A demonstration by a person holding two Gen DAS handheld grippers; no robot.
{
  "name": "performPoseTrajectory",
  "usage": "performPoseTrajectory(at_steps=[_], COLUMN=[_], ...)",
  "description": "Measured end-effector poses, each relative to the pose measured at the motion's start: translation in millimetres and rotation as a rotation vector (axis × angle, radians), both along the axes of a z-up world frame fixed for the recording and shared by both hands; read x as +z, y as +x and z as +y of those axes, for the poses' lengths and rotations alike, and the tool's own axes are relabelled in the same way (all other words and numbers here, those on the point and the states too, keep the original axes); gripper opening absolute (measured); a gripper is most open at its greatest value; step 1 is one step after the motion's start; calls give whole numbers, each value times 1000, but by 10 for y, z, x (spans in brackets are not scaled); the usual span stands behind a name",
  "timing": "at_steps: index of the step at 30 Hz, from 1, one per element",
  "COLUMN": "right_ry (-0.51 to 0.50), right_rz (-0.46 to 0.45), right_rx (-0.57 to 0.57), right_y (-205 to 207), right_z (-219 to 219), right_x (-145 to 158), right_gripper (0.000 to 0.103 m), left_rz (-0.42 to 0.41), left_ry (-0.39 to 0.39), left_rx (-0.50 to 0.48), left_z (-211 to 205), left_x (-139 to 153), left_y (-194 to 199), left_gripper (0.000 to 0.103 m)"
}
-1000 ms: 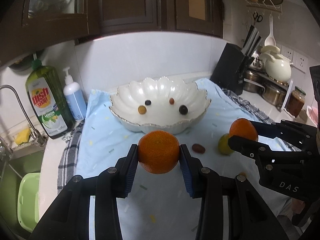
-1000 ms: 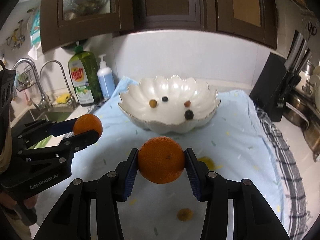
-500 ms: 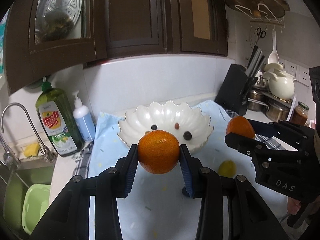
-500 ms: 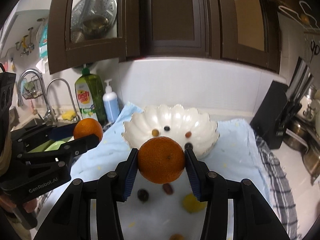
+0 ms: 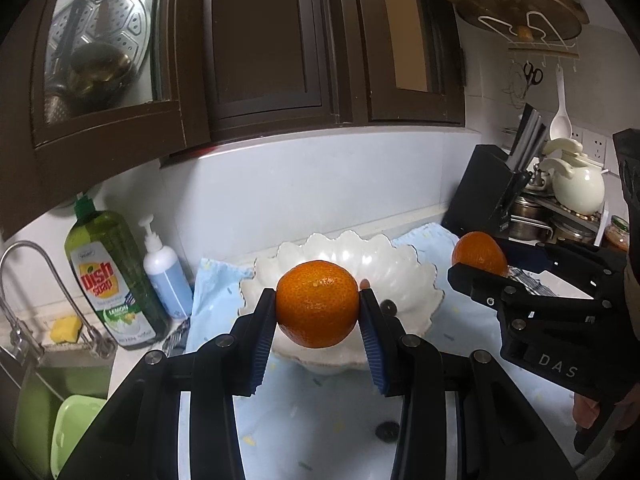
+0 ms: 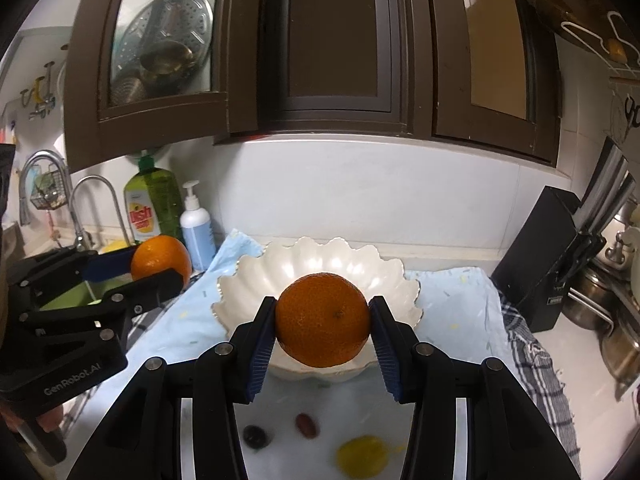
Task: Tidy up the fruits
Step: 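Lift both held oranges and carry them over the white bowl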
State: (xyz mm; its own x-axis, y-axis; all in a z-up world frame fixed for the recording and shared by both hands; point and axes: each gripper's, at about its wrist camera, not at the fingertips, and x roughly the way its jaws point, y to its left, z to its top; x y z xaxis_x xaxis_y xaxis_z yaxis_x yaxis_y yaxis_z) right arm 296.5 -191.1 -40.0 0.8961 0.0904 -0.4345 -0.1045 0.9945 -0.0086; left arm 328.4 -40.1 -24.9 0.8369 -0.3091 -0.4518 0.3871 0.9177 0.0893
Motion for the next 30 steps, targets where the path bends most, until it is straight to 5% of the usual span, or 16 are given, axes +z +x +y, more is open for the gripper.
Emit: performPoseTrajectory(at_steps=[16,30], right_ry=[-15,-74], right_rz=[89,272], right_rx=[-27,-39], right_y=[803,1565], right_z=[-251,-376], right_x=[-155,-529], right_gripper=[47,47], left_rz=[71,264], left_ry=[18,54], left_rx=[-34,-65], left_z=[-312,-532], left_x=[-92,-520], left_y=[746,1554], left_gripper=[40,41])
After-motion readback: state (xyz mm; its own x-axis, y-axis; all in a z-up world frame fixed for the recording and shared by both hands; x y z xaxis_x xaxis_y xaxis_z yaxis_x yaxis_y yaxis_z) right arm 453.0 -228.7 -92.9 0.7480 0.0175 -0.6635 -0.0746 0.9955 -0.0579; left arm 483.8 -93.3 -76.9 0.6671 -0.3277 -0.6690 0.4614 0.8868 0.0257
